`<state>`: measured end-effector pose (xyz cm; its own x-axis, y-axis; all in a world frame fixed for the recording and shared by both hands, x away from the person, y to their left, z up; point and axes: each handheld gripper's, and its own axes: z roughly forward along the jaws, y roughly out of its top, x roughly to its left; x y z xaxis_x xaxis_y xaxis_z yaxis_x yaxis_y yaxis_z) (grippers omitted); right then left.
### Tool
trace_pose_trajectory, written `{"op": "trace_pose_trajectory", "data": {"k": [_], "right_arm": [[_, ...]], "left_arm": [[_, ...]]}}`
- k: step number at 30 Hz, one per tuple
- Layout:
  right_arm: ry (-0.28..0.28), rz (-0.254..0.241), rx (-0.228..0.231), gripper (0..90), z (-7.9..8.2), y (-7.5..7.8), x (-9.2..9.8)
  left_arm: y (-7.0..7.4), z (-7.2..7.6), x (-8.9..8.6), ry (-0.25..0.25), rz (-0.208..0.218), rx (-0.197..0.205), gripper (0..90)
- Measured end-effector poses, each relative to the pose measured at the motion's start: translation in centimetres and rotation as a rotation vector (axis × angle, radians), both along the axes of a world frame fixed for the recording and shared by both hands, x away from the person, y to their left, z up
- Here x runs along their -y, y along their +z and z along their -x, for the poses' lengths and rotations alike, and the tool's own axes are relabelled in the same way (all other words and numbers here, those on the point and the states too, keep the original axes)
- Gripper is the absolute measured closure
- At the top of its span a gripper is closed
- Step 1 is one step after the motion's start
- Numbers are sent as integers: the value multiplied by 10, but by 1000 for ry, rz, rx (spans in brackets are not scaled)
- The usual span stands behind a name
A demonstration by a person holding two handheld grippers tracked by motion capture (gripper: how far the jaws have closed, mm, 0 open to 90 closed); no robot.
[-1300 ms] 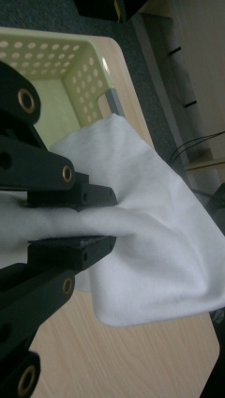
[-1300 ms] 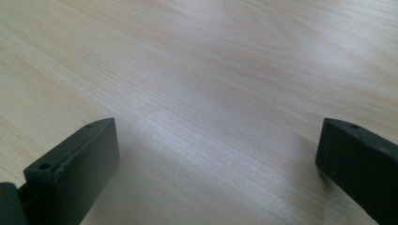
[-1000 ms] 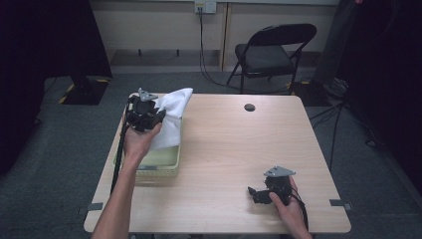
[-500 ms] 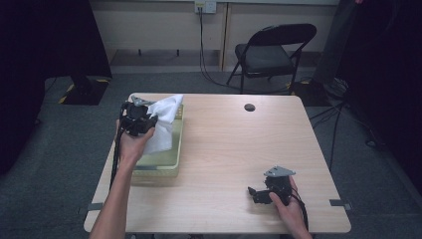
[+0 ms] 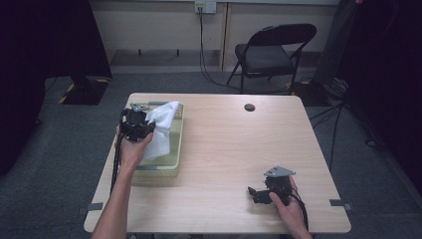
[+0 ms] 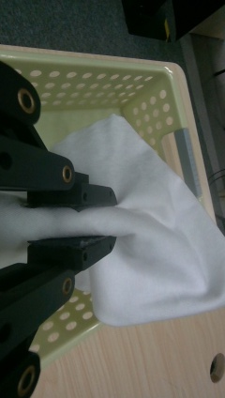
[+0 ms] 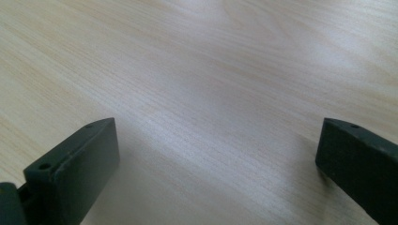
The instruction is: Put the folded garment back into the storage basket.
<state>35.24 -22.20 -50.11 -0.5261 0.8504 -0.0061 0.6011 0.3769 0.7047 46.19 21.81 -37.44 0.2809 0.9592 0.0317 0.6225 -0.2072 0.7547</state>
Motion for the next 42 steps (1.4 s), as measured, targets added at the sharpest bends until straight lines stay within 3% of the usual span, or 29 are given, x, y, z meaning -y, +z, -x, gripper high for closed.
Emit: {"op": "trace_pose_trajectory", "data": {"k": [12, 15, 21, 25, 35, 42], "right_arm": [[0, 0, 0, 0, 0, 0, 0], [-1, 0, 0, 0, 0, 0, 0], [-1, 0, 0, 0, 0, 0, 0], [-2, 1, 1, 0, 0, 0, 0], [-4, 1, 1, 0, 1, 0, 0], [-4, 1, 1, 0, 1, 0, 0]], "left_arm": [[-23, -6, -4, 33, 14, -51, 771], [-29, -9, -3, 38, -8, -71, 771], [-33, -12, 1, 33, -4, -94, 769], [-39, -14, 2, 39, -24, -101, 769], [-45, -17, -4, 56, 6, -125, 769], [-49, -22, -4, 73, -10, -166, 768]]}}
